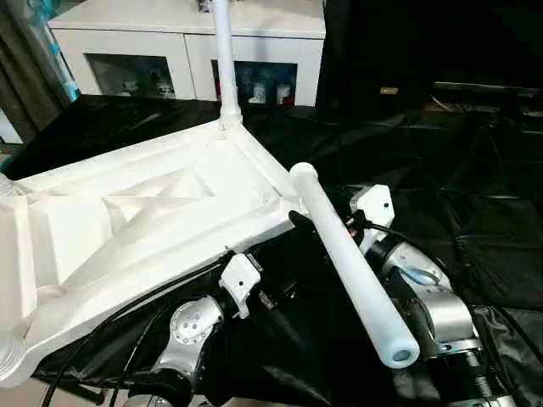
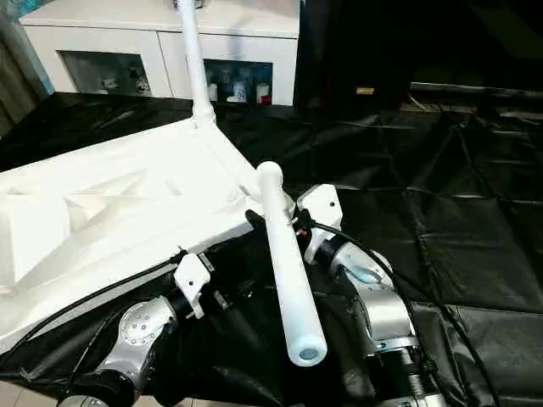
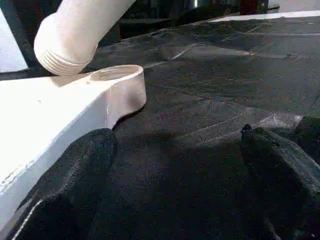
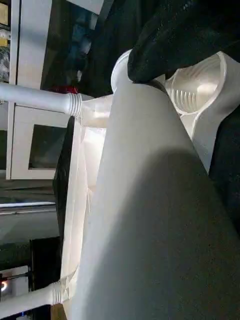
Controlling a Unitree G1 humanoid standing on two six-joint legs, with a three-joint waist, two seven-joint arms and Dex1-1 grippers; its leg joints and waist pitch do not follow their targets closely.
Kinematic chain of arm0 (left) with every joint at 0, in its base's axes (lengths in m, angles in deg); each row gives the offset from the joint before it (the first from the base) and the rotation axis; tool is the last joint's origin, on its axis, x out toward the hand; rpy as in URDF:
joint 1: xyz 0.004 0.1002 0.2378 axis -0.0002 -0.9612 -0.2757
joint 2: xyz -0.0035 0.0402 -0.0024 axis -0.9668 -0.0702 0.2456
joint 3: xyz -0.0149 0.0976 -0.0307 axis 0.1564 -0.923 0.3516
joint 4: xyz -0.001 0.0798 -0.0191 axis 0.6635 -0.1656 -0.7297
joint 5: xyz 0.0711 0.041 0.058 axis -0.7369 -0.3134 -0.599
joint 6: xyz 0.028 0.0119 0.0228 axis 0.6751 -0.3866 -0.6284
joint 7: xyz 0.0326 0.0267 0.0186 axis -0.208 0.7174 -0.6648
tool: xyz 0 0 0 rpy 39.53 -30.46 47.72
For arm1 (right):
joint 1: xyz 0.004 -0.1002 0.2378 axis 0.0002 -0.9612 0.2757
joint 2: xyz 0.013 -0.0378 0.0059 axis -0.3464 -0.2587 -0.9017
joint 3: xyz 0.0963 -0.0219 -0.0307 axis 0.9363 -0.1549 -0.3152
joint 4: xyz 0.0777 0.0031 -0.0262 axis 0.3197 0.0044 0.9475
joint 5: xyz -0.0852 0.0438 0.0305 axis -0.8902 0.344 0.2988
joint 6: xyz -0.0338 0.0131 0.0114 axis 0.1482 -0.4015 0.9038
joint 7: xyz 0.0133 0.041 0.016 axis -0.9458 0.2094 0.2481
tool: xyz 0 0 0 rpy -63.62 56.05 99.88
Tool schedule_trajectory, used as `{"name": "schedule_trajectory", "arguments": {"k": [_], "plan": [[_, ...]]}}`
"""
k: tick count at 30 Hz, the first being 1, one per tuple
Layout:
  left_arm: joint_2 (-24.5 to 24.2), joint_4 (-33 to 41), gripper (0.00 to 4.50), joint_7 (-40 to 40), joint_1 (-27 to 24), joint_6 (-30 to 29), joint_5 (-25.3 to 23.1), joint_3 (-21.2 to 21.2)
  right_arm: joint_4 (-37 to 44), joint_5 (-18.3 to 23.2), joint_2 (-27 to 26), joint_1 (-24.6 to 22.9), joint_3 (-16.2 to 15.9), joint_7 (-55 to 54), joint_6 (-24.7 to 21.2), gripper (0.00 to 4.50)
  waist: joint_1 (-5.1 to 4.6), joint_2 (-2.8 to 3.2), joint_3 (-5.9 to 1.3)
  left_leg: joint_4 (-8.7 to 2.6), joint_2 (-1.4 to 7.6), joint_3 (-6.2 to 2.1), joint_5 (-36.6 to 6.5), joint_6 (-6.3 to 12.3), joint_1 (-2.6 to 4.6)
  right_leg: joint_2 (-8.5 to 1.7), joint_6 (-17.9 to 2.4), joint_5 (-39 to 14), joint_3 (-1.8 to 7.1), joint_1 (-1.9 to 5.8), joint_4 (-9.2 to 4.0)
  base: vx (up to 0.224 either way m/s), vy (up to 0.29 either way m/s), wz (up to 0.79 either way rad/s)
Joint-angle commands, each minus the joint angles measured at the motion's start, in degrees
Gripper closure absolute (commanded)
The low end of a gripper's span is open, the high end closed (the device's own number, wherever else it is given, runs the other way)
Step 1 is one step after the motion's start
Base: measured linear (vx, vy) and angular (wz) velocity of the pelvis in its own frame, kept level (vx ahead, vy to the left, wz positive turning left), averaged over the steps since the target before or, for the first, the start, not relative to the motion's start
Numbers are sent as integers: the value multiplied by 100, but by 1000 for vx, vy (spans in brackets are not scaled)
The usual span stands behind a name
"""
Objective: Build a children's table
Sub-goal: Insert table leg to table base
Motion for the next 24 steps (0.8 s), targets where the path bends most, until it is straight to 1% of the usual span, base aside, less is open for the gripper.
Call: {"name": "schedule_trajectory", "arguments": {"k": [1, 8, 17, 24], "plan": [[-988, 2381, 3, 184, 1746, -3840, 1220, 674, 122, -27, 6, 61, 13, -8, -28, 0, 1, -92, -281, -311, 160, -90, -1295, 340, 64, -252, -1027, -605, 172, 234, -326, 0, 0, 0], [-988, 2381, 3, 184, 1746, -3840, 1220, 674, 122, -27, 6, 61, 13, -8, -28, 0, 1, -97, -281, -302, 155, -90, -1284, 349, 56, -250, -1033, -582, 173, 238, -317, 0, 0, 0], [-988, 2381, 3, 184, 1746, -3840, 1220, 674, 122, -27, 6, 61, 13, -8, -28, 0, -1, -91, -266, -320, 158, -102, -1507, 238, 63, -255, -942, -997, 179, 218, -352, 0, 0, 0], [-988, 2381, 3, 184, 1746, -3840, 1220, 674, 122, -27, 6, 61, 13, -8, -28, 0, 1, -97, -278, -307, 151, -101, -1411, 267, 54, -250, -965, -801, 177, 228, -330, 0, 0, 0]]}}
